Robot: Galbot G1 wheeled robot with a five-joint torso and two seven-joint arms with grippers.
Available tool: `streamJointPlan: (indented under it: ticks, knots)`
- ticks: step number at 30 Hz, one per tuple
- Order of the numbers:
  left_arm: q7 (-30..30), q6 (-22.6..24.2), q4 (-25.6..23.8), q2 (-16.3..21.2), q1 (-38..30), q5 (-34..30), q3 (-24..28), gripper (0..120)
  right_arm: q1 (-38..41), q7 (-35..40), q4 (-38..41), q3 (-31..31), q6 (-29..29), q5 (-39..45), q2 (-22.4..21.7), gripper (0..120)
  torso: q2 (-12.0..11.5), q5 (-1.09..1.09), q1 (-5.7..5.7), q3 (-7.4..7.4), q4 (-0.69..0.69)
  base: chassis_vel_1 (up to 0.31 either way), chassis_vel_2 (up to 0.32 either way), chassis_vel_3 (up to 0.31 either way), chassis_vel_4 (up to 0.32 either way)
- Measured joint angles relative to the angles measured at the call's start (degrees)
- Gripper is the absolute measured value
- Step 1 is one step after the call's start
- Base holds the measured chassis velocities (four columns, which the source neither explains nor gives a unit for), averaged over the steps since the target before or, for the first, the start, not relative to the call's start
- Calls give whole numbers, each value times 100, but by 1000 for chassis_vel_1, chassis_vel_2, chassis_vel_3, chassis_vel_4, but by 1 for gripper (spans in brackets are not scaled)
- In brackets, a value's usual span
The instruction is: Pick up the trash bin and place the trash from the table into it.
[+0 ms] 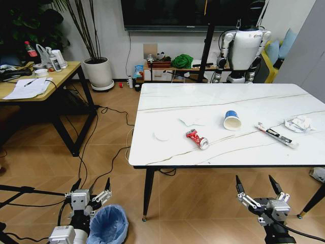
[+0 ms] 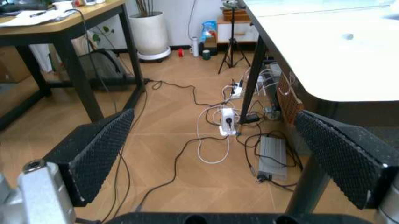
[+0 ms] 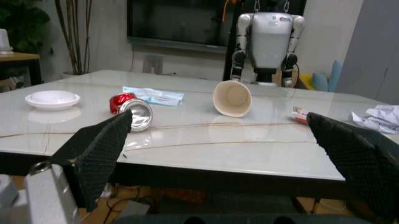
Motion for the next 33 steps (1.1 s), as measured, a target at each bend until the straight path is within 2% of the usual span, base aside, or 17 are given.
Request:
streamJointPlan:
  ticks: [10, 18, 23, 33]
  knots:
    - [1, 23, 27, 46, 5, -57, 0, 100, 48, 5, -3, 24, -6, 15, 0, 100, -71, 0, -34, -38, 0, 0, 0, 0, 0]
    - [1, 24, 28, 65, 26, -109, -16, 100, 82, 5, -27, 22, -5, 24, 0, 100, -317, 0, -142, -172, 0, 0, 0, 0, 0]
    - [1, 27, 29, 63, 30, -110, -13, 100, 94, 6, -39, 18, -5, 27, 0, 100, -351, 0, -160, -190, 0, 0, 0, 0, 0]
    - [4, 28, 67, 51, 33, -97, 23, 100, 122, 6, -72, 9, 10, 29, 0, 100, -604, 0, -279, -324, 0, 0, 0, 0, 0]
